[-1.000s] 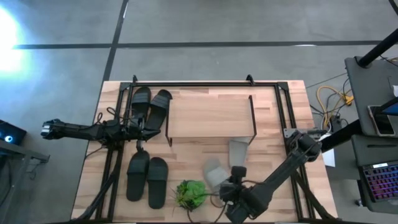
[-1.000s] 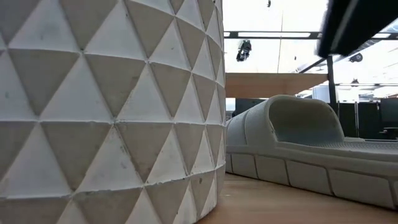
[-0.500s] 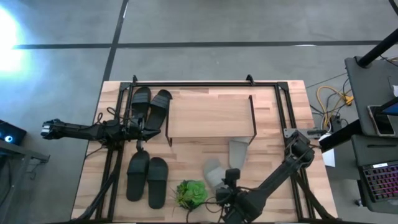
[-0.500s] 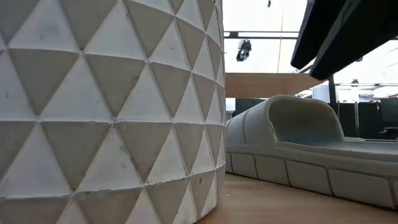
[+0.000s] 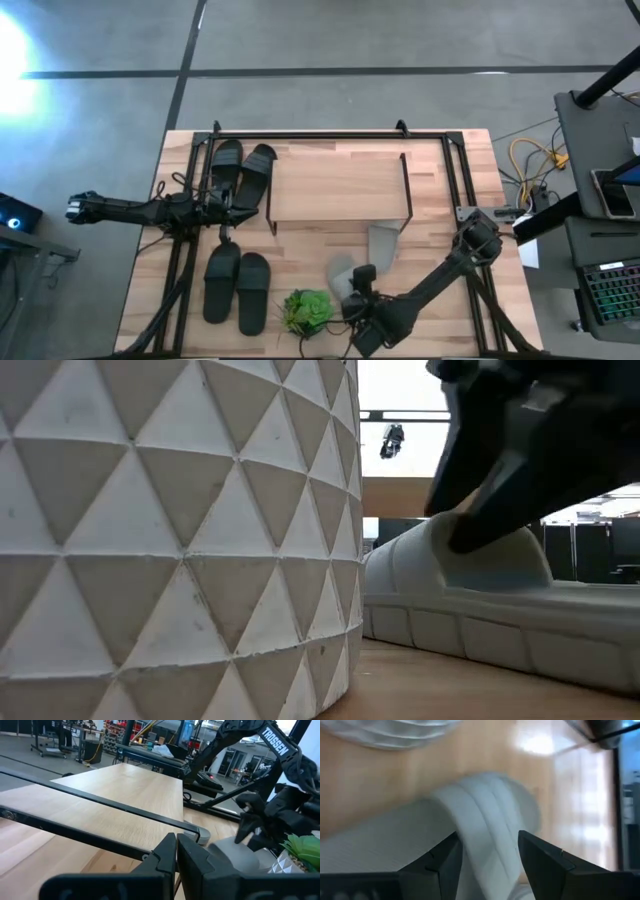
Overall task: Pick and place slides into the shelf
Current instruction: Put the gray slide under the shelf
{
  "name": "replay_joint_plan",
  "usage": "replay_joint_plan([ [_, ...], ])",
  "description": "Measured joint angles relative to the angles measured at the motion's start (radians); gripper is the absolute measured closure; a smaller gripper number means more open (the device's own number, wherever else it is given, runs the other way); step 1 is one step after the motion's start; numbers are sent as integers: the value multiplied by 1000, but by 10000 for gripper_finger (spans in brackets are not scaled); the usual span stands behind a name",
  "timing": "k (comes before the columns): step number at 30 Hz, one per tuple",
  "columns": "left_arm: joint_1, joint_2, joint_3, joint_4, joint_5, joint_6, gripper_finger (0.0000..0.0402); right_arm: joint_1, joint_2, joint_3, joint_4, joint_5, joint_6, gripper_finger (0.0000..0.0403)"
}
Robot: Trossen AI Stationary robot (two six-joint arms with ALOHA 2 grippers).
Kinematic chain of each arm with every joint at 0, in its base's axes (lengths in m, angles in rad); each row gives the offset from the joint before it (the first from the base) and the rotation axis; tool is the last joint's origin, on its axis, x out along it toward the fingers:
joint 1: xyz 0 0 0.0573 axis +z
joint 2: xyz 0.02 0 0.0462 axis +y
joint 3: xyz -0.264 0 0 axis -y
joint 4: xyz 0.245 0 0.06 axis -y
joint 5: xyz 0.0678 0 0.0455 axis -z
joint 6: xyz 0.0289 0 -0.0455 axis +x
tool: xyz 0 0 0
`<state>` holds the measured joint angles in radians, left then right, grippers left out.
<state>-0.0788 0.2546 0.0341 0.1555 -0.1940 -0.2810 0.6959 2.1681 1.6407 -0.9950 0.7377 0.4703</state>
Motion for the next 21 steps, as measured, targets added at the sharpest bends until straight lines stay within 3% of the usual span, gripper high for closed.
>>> replay_joint_plan([
  [6,0,0,0,0,0,0,402,-57,0,-46,-2,-9,-1,246],
  [14,0,0,0,0,0,0,402,-113,-1,-45,-10,5,29,380],
  [21,0,0,0,0,0,0,402,-163,-19,-48,-140,94,273,388],
])
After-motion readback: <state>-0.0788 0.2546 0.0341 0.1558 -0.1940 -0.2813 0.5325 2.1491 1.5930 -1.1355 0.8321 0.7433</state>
